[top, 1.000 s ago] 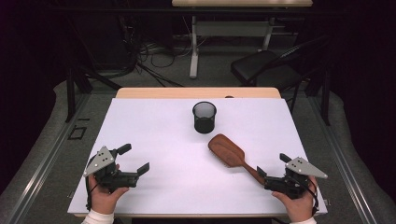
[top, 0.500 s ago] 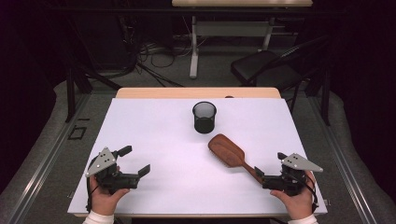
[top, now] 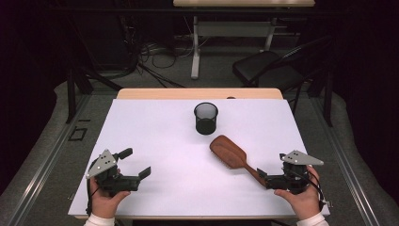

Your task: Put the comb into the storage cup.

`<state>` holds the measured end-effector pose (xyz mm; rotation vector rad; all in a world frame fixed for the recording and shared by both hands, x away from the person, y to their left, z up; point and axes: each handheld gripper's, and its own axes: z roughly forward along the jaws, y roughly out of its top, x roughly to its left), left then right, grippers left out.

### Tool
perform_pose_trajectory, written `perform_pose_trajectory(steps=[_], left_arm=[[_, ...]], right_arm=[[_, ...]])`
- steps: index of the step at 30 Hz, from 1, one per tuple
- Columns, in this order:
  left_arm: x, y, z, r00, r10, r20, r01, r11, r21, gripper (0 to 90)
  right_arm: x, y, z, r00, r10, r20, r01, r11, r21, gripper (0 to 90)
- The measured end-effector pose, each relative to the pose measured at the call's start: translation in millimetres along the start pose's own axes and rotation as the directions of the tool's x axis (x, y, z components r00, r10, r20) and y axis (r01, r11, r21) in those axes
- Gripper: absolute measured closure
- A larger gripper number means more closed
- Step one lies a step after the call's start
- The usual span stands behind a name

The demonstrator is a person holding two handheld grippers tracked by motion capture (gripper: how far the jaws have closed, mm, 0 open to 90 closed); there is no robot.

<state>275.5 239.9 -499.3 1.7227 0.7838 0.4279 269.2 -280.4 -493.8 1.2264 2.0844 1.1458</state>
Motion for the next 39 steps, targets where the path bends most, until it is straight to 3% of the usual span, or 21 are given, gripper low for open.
perform_pose_trajectory(steps=[8, 15, 18, 23, 27, 28, 32, 33, 34, 36, 39], left_arm=[[-3.2, -2.3, 3.0, 0.9999, 0.014, 0.001, -0.014, 0.9997, 0.022, 0.4], [-4.0, -2.5, 2.8, 0.9999, 0.012, 0.004, -0.012, 0.9996, 0.025, 0.4], [-4.5, -2.8, 3.0, 0.9999, 0.011, 0.001, -0.011, 0.9997, 0.024, 0.4], [-4.4, -2.9, 2.8, 0.9999, 0.013, 0.000, -0.013, 0.9996, 0.027, 0.4], [-4.5, -3.0, 2.9, 0.9999, 0.016, -0.001, -0.016, 0.9994, 0.031, 0.4], [-4.5, -3.0, 3.0, 0.9999, 0.016, -0.003, -0.016, 0.9994, 0.030, 0.4], [-4.4, -3.0, 2.9, 0.9999, 0.014, -0.006, -0.014, 0.9994, 0.030, 0.4], [-4.4, -3.0, 2.9, 0.9999, 0.014, -0.006, -0.014, 0.9994, 0.030, 0.4], [-4.4, -3.0, 2.9, 0.9999, 0.015, -0.005, -0.014, 0.9994, 0.031, 0.4], [-4.3, -3.1, 2.9, 0.9999, 0.015, -0.006, -0.015, 0.9994, 0.031, 0.4], [-4.3, -3.2, 3.1, 0.9999, 0.015, -0.006, -0.015, 0.9993, 0.033, 0.4]], right_arm=[[-1.0, 11.3, 6.2, 0.9988, -0.047, -0.009, 0.048, 0.994, 0.100, 0.1], [-3.2, 18.6, 13.6, 0.9986, -0.042, -0.031, 0.046, 0.986, 0.163, 0.1], [-4.6, 23.1, 18.3, 0.9982, -0.034, -0.049, 0.044, 0.977, 0.208, 0.1], [-4.7, 26.6, 22.9, 0.9974, -0.044, -0.056, 0.056, 0.970, 0.235, 0.1], [-1.3, 29.2, 27.5, 0.9953, -0.073, -0.065, 0.088, 0.955, 0.285, 0.6], [-1.3, 29.2, 27.5, 0.9953, -0.073, -0.065, 0.088, 0.955, 0.285, 0.6], [1.2, 30.7, 32.8, 0.9937, -0.086, -0.072, 0.106, 0.935, 0.337, 1.3], [1.2, 30.7, 32.8, 0.9937, -0.086, -0.072, 0.106, 0.935, 0.337, 1.3], [1.2, 31.8, 34.8, 0.9918, -0.098, -0.082, 0.121, 0.927, 0.354, 1.3], [1.9, 32.1, 35.6, 0.9919, -0.096, -0.083, 0.120, 0.926, 0.358, 1.4], [3.4, 34.6, 38.8, 0.9894, -0.115, -0.089, 0.140, 0.914, 0.380, 2.3]])
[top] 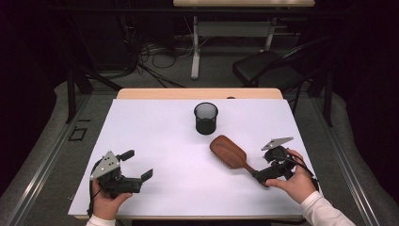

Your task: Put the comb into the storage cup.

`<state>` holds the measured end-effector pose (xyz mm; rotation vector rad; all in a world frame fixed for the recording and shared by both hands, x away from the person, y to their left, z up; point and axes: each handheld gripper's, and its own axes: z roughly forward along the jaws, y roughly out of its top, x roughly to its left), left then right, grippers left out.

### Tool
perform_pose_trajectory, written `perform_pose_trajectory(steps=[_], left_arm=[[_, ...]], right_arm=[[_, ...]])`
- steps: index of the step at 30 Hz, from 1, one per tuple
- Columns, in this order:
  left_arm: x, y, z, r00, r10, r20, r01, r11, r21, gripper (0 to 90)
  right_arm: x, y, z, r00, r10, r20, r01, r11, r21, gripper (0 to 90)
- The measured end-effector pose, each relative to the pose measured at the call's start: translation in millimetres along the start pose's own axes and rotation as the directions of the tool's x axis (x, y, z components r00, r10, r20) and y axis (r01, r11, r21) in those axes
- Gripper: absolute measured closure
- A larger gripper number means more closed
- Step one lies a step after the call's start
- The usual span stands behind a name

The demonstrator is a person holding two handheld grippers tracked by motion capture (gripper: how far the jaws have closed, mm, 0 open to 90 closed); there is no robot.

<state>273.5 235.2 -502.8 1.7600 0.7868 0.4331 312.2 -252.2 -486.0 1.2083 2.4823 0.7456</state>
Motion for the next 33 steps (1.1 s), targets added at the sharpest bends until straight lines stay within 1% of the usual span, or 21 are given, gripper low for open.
perform_pose_trajectory(steps=[3, 4, 7, 8, 9, 10, 11, 14, 15, 16, 17, 20, 21, 22, 23, 24, 26, 29, 30, 31, 33], left_arm=[[0.2, 0.1, -0.2, 1.0000, 0.001, 0.001, -0.001, 1.0000, 0.004, 0.4], [0.1, -0.1, 0.1, 1.0000, 0.000, 0.000, 0.000, 1.0000, 0.000, 0.4], [0.5, -0.2, 0.1, 1.0000, -0.002, 0.003, 0.002, 1.0000, 0.001, 0.4], [0.5, -0.2, 0.1, 1.0000, -0.002, 0.003, 0.002, 1.0000, 0.001, 0.4], [0.7, -0.3, 0.2, 1.0000, -0.002, 0.007, 0.002, 1.0000, 0.001, 0.4], [0.7, -0.3, 0.3, 1.0000, -0.002, 0.007, 0.002, 1.0000, 0.001, 0.4], [0.3, -0.3, 0.2, 1.0000, -0.002, -0.003, 0.002, 1.0000, 0.003, 0.4], [0.3, -0.4, 0.4, 1.0000, -0.001, -0.003, 0.001, 1.0000, 0.004, 0.4], [0.4, -0.4, 0.4, 1.0000, -0.001, -0.001, 0.001, 1.0000, 0.004, 0.4], [0.4, -0.4, 0.4, 1.0000, -0.001, -0.001, 0.001, 1.0000, 0.005, 0.4], [0.4, -0.4, 0.4, 1.0000, -0.001, -0.001, 0.001, 1.0000, 0.005, 0.4], [0.8, -0.6, 0.7, 1.0000, 0.000, 0.001, 0.000, 1.0000, 0.008, 0.4], [0.8, -0.6, 0.8, 1.0000, 0.000, 0.001, 0.000, 1.0000, 0.010, 0.4], [0.8, -0.7, 0.8, 1.0000, 0.001, 0.001, -0.001, 1.0000, 0.010, 0.4], [0.8, -0.7, 0.8, 1.0000, 0.001, 0.001, -0.001, 1.0000, 0.009, 0.4], [1.0, -0.7, 0.7, 1.0000, 0.000, 0.004, -0.001, 1.0000, 0.008, 0.4], [1.2, -0.8, 0.6, 1.0000, 0.000, 0.003, 0.000, 1.0000, 0.008, 0.4], [1.4, -0.9, 0.7, 1.0000, 0.000, 0.003, 0.000, 1.0000, 0.009, 0.4], [1.4, -0.9, 0.7, 1.0000, 0.000, 0.003, 0.000, 0.9999, 0.010, 0.4], [1.3, -0.9, 0.8, 1.0000, 0.000, 0.000, 0.000, 0.9999, 0.011, 0.4], [1.2, -0.9, 0.9, 1.0000, 0.000, 0.001, 0.000, 0.9999, 0.012, 0.4]], right_arm=[[0.4, 2.4, 2.3, 0.9999, -0.015, -0.002, 0.015, 1.000, 0.019, 2.9], [1.1, 3.0, 3.5, 1.0000, -0.009, 0.000, 0.009, 1.000, 0.021, 3.2], [0.6, 4.1, 5.4, 0.9999, -0.015, -0.003, 0.015, 0.999, 0.034, 3.8], [-0.6, 4.9, 7.6, 0.9997, -0.024, -0.004, 0.024, 0.999, 0.043, 4.1], [-0.7, 5.3, 8.8, 0.9998, -0.018, -0.003, 0.018, 0.999, 0.042, 4.3], [-1.8, 6.0, 9.4, 0.9997, -0.026, -0.005, 0.026, 0.998, 0.049, 4.5], [-1.8, 6.3, 10.5, 0.9998, -0.018, -0.002, 0.018, 0.999, 0.047, 4.8], [-2.9, 7.5, 13.4, 0.9999, -0.013, -0.008, 0.014, 0.998, 0.055, 5.9], [-3.7, 7.9, 14.5, 0.9997, -0.022, -0.012, 0.023, 0.998, 0.059, 6.3], [-3.0, 8.1, 15.7, 0.9998, -0.017, -0.010, 0.017, 0.998, 0.059, 6.4], [-3.4, 8.8, 16.1, 0.9996, -0.026, -0.008, 0.027, 0.997, 0.074, 6.6], [-2.8, 9.4, 18.8, 0.9994, -0.032, -0.009, 0.033, 0.997, 0.067, 6.8], [-2.7, 10.2, 19.0, 0.9993, -0.037, -0.008, 0.037, 0.996, 0.080, 6.9], [-2.5, 10.5, 20.5, 0.9992, -0.040, -0.008, 0.041, 0.996, 0.075, 7.1], [-1.9, 10.7, 21.8, 0.9994, -0.033, -0.008, 0.034, 0.997, 0.071, 7.0], [-2.9, 11.6, 22.2, 0.9988, -0.048, -0.007, 0.048, 0.995, 0.084, 7.3], [-3.7, 12.2, 25.2, 0.9985, -0.053, -0.008, 0.054, 0.995, 0.079, 8.9], [-3.4, 12.9, 26.2, 0.9989, -0.045, -0.006, 0.046, 0.995, 0.084, 10.3], [-3.8, 13.2, 27.1, 0.9987, -0.051, -0.006, 0.051, 0.995, 0.080, 11.6], [-3.6, 14.1, 27.3, 0.9984, -0.056, -0.007, 0.056, 0.994, 0.089, 14.3], [-3.2, 14.3, 28.6, 0.9984, -0.056, -0.007, 0.056, 0.995, 0.080, 14.3]])
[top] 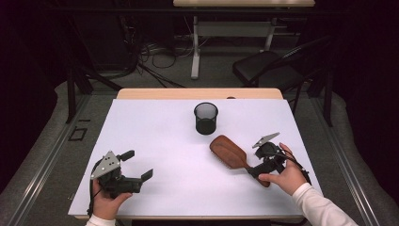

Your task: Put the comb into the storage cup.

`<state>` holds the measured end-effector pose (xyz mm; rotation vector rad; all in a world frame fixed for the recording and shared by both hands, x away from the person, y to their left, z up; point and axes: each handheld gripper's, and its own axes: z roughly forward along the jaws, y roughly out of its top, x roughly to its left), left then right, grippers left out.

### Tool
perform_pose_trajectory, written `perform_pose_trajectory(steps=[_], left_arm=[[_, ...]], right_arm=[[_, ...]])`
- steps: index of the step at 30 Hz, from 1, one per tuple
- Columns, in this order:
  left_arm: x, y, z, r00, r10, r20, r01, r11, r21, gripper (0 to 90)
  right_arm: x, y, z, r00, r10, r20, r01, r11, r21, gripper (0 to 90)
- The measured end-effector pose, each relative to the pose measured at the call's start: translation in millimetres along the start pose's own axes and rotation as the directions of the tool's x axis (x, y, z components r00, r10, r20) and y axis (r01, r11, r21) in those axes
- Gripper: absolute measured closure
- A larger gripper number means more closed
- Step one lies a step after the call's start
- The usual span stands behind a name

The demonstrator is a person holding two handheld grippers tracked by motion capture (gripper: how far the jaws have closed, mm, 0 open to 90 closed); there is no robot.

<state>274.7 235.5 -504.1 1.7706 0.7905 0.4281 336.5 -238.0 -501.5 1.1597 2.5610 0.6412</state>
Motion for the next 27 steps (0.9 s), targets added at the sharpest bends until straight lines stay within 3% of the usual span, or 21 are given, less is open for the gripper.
perform_pose_trajectory(steps=[14, 16, 27], left_arm=[[1.1, -0.7, 0.6, 1.0000, -0.004, 0.007, 0.004, 1.0000, 0.004, 0.4], [1.3, -0.8, 0.7, 1.0000, -0.002, 0.003, 0.002, 1.0000, 0.004, 0.4], [1.0, -1.0, 1.0, 1.0000, -0.005, 0.005, 0.005, 0.9999, 0.009, 0.4]], right_arm=[[1.5, 3.9, 11.7, 0.9997, 0.002, -0.024, -0.002, 1.000, 0.023, 24.4], [0.6, 4.3, 13.4, 0.9994, -0.020, -0.028, 0.020, 1.000, 0.021, 25.8], [5.9, 6.5, 18.7, 0.9985, -0.034, -0.042, 0.035, 0.999, 0.027, 33.6]])
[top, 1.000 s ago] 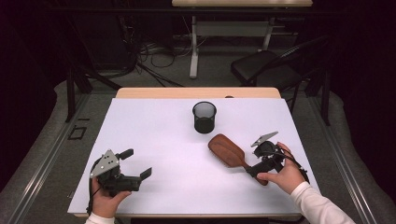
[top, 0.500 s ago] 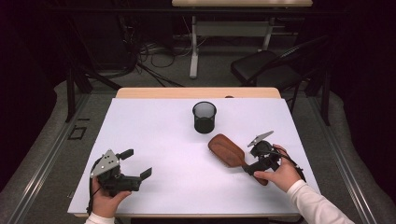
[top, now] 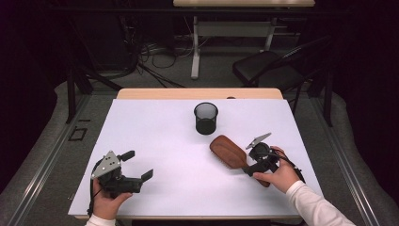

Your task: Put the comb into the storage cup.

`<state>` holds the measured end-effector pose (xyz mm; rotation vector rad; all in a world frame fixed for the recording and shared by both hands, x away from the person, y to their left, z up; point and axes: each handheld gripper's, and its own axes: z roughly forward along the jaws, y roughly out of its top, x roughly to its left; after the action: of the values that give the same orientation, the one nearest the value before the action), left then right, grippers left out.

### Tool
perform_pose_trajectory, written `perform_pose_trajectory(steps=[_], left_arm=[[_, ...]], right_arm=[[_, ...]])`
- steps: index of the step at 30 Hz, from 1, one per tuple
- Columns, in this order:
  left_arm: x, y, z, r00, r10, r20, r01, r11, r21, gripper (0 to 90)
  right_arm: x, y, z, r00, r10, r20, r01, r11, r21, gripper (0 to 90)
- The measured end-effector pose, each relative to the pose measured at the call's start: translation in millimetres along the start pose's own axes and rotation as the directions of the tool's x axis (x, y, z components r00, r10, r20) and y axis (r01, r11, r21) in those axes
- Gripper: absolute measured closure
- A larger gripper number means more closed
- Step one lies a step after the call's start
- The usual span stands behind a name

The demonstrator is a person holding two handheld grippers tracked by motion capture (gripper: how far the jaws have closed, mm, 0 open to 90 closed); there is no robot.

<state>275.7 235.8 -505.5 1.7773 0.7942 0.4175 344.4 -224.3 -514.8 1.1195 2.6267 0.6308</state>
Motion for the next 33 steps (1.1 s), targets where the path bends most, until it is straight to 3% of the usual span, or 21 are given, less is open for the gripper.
perform_pose_trajectory(steps=[13, 18, 26, 33], left_arm=[[0.3, -0.4, 0.6, 1.0000, 0.000, 0.006, 0.000, 1.0000, 0.003, 0.5], [0.2, -0.4, 0.9, 1.0000, 0.000, 0.007, 0.000, 1.0000, 0.003, 0.7], [0.3, -0.5, 0.9, 1.0000, 0.000, 0.008, 0.000, 1.0000, 0.004, 0.9], [0.3, -0.5, 0.9, 1.0000, 0.000, 0.008, 0.000, 1.0000, 0.004, 0.9]], right_arm=[[1.4, -0.1, 6.8, 0.9999, -0.014, 0.004, 0.013, 1.000, 0.014, 38.4], [2.7, -0.3, 9.6, 0.9998, -0.013, -0.014, 0.013, 1.000, 0.024, 41.8], [5.8, -1.3, 13.2, 0.9994, -0.034, -0.007, 0.034, 0.999, 0.006, 45.5], [4.3, -2.2, 15.8, 0.9998, -0.021, -0.004, 0.021, 1.000, -0.001, 45.7]])
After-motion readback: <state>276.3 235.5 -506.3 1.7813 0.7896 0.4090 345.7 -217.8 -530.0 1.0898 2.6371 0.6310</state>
